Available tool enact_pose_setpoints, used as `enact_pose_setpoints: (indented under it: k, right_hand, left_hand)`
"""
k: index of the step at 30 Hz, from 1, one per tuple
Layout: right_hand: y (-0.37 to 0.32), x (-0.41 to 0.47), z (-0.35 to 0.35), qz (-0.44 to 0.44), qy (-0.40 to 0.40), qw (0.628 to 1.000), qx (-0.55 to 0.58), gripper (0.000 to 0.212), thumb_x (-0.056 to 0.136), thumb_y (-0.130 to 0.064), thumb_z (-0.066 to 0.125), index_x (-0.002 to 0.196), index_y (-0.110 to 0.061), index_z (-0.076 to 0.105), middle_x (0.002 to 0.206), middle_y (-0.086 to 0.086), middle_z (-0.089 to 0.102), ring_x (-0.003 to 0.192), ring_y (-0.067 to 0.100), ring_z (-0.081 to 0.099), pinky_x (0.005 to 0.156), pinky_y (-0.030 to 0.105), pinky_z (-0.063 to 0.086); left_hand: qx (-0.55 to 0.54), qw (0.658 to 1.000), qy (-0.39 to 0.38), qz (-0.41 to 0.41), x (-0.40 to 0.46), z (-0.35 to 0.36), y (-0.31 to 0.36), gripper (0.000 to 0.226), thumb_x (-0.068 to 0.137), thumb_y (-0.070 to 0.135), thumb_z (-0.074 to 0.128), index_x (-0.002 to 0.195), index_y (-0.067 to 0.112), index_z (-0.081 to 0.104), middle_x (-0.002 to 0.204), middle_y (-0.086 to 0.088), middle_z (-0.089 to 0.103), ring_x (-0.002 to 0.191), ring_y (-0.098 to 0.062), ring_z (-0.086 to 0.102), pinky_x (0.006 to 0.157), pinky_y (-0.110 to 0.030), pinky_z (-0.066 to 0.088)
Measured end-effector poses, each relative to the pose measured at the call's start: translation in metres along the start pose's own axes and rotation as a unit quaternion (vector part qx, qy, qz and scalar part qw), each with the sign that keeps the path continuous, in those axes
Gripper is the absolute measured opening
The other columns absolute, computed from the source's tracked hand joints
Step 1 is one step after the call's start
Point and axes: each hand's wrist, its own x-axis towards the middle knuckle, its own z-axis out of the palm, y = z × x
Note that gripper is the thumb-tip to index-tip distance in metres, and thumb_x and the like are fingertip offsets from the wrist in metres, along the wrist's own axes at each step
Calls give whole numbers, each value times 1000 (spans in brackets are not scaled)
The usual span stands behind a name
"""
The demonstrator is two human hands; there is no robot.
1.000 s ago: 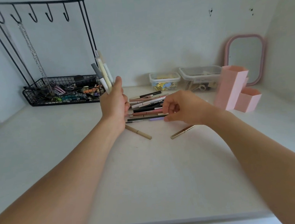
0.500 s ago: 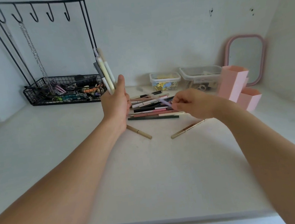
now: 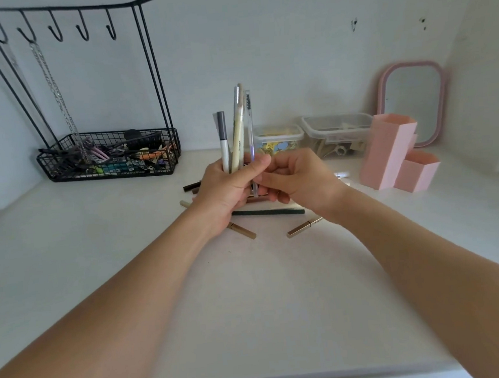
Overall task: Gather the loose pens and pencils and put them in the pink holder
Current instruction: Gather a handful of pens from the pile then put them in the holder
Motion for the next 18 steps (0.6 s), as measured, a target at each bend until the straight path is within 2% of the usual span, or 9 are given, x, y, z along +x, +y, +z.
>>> enact_pose_setpoints:
  k: [2, 4, 6, 8, 11, 12, 14, 16, 18]
  right_hand:
    - [2, 1, 1, 7, -3, 1000, -2, 17, 91, -10, 70, 90, 7, 71, 72, 14, 69, 53, 14, 57, 48, 24, 43]
    - [2, 1, 3, 15, -16, 1000, -9, 14, 90, -12, 71, 89, 1, 73, 72, 13, 70, 54, 14, 58, 50, 25, 43]
    - [2, 0, 4, 22, -19, 999, -16, 14, 89, -14, 72, 92, 0, 73, 71, 11, 70, 54, 12, 57, 49, 23, 43]
    - [-1, 1, -1, 29, -11, 999, -27, 14, 88, -14, 73, 93, -1, 72, 70, 9, 68, 52, 9, 56, 48, 19, 42]
    - [-2, 5, -20, 20, -2, 989, -146, 13, 85, -22, 77, 86, -9, 73, 70, 7, 68, 56, 7, 58, 55, 20, 47]
    - [-2, 5, -28, 14, -5, 977, -211, 12, 83, -23, 78, 83, -12, 74, 69, 4, 69, 56, 4, 57, 56, 20, 47]
    - [-4, 3, -42, 14, -21, 958, -285, 9, 81, -19, 80, 81, -12, 75, 67, -2, 69, 49, -3, 53, 53, 10, 40]
    - [-7, 1, -54, 28, -45, 952, -300, 5, 79, -13, 80, 80, -11, 75, 65, -4, 68, 46, -6, 51, 50, 4, 35]
    - [-9, -1, -62, 39, -69, 945, -317, 6, 77, -12, 81, 77, -15, 76, 64, -7, 67, 48, -6, 51, 50, 4, 36]
  left_hand:
    - [14, 1000, 19, -1, -1, 2, 1, 17, 90, 25, 75, 88, 11, 66, 43, 9, 52, 33, -4, 44, 39, -17, 28]
    - [32, 999, 33, -3, 1, 3, 0, 21, 95, 27, 70, 85, 10, 64, 41, 9, 52, 34, -3, 48, 39, -15, 32]
    - [49, 997, 55, -1, 4, 2, -2, 32, 96, 33, 67, 72, 15, 58, 47, 9, 52, 39, -6, 50, 41, -17, 35]
    - [44, 996, 73, 4, 7, 0, -3, 37, 97, 36, 65, 67, 17, 53, 55, 2, 55, 47, -11, 53, 43, -21, 35]
    - [28, 997, 75, -6, 8, -2, -1, 34, 100, 41, 60, 74, 20, 53, 60, 1, 60, 53, -13, 59, 44, -23, 40]
    - [20, 997, 73, -13, 7, -3, 1, 34, 100, 43, 59, 76, 21, 52, 58, 2, 58, 51, -12, 58, 42, -23, 39]
    - [-5, 997, 69, -26, 6, -5, 2, 34, 99, 46, 60, 77, 22, 48, 54, 5, 48, 48, -11, 48, 38, -21, 32]
    - [-12, 997, 65, -28, 7, -7, 3, 39, 98, 44, 63, 74, 23, 41, 53, 7, 36, 47, -11, 34, 38, -20, 23]
    - [-10, 998, 58, -31, 7, -8, 4, 44, 96, 44, 65, 70, 24, 35, 52, 7, 29, 47, -11, 24, 41, -22, 18]
